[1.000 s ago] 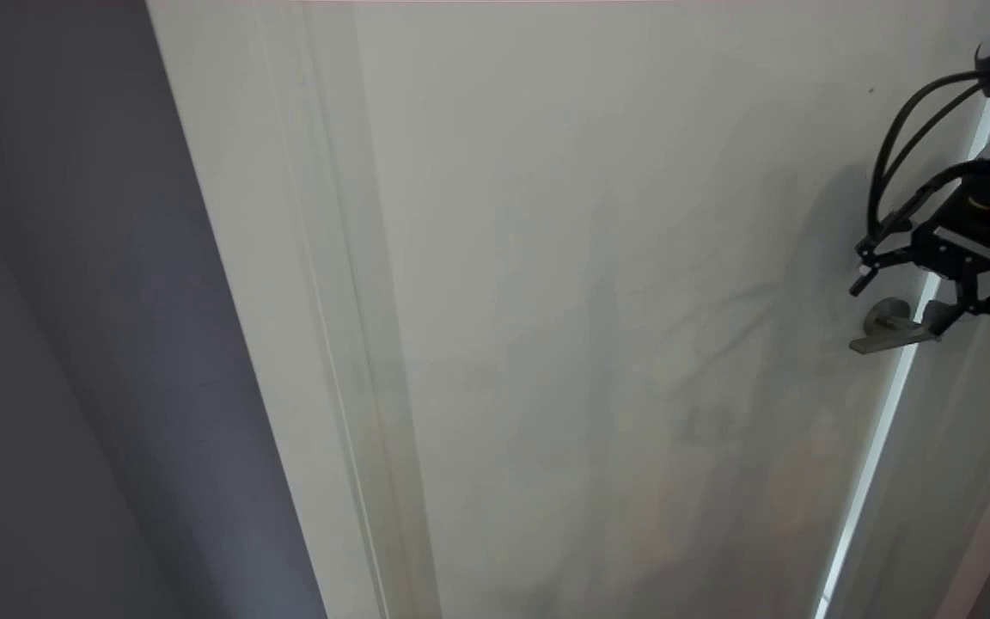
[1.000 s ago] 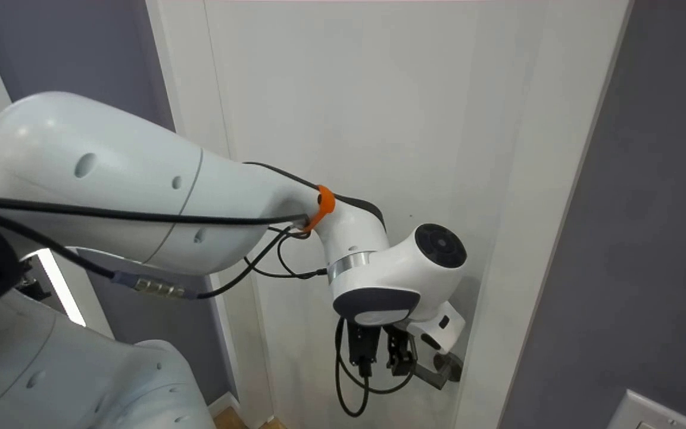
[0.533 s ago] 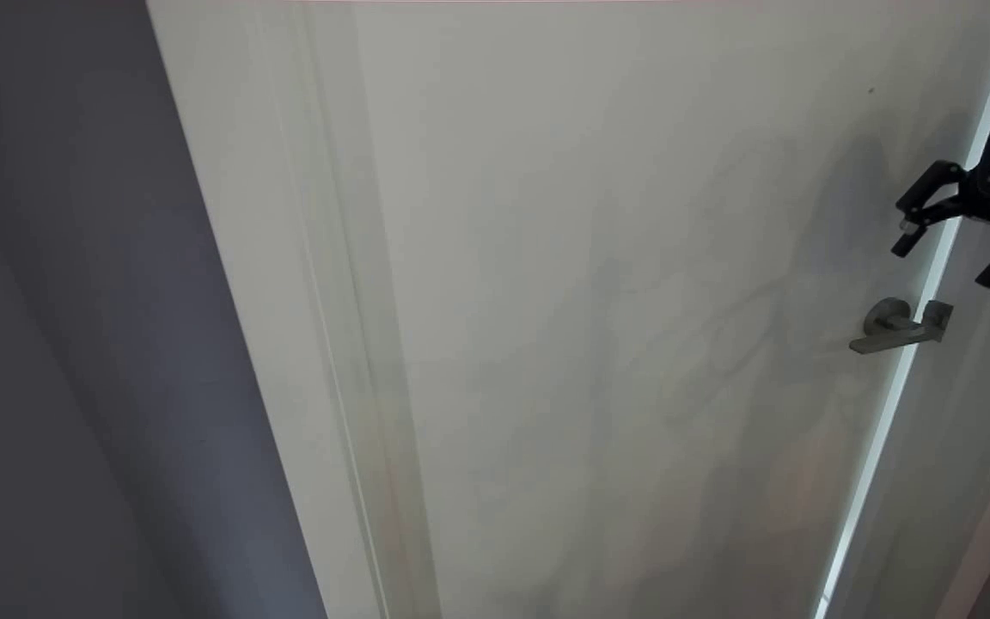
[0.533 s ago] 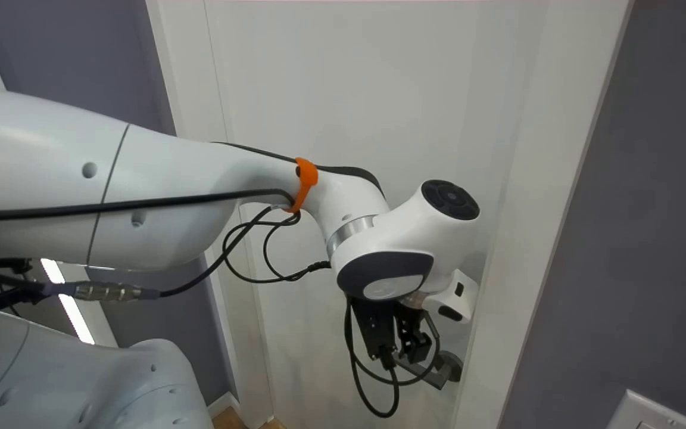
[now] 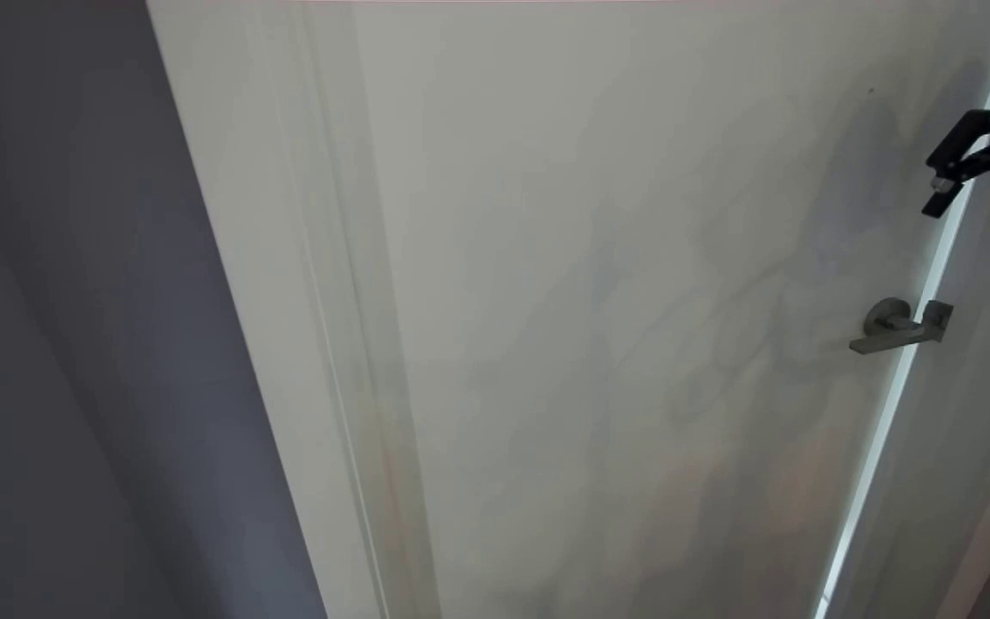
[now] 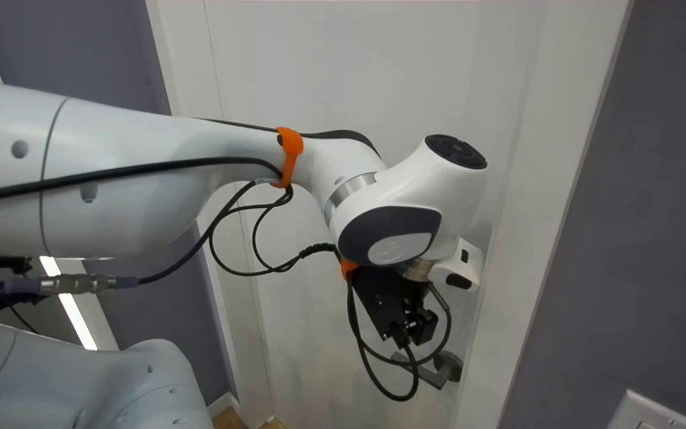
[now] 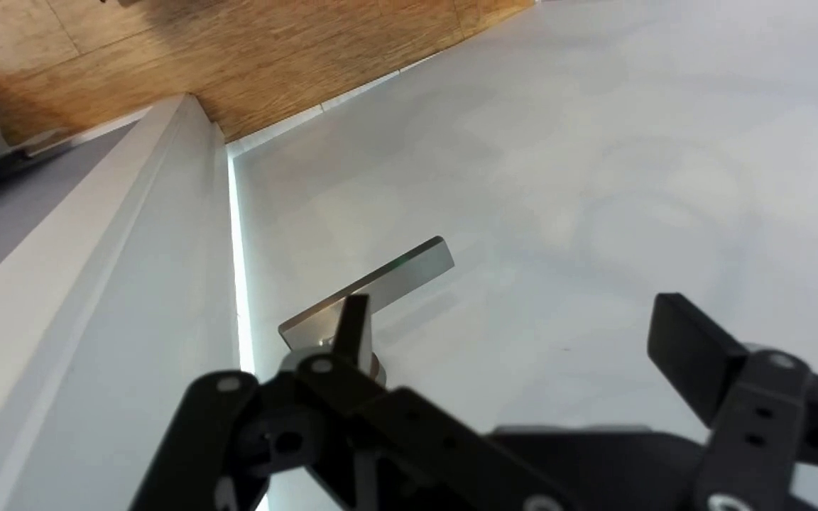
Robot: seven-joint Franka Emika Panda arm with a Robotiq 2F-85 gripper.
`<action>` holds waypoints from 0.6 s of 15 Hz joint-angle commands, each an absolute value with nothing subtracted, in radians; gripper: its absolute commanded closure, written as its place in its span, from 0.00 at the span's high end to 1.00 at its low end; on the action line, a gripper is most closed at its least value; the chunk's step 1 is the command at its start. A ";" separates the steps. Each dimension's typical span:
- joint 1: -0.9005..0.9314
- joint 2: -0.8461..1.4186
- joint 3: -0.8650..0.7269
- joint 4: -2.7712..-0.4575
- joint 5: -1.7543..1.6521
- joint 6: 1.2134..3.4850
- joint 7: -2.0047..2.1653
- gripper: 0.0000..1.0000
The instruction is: Close the door
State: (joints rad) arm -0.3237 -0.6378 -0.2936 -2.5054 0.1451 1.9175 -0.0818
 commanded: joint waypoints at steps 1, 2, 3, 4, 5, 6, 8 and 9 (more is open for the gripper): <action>-0.325 -0.678 -0.288 -2.482 0.115 1.866 -0.070 1.00; -0.324 -0.688 -0.278 -2.485 0.114 1.867 -0.058 1.00; -0.328 -0.698 -0.264 -2.489 0.105 1.866 -0.040 1.00; -0.327 -0.710 -0.254 -2.496 0.102 1.867 -0.029 1.00; -0.327 -0.721 -0.243 -2.501 0.097 1.863 -0.016 1.00; -0.327 -0.729 -0.233 -2.504 0.093 1.859 -0.002 1.00; -0.328 -0.745 -0.212 -2.506 0.077 1.834 0.026 1.00; -0.325 -0.750 -0.206 -2.507 0.068 1.815 0.032 1.00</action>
State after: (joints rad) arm -0.3240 -0.7032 -0.2312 -2.4905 0.1109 1.8632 -0.0139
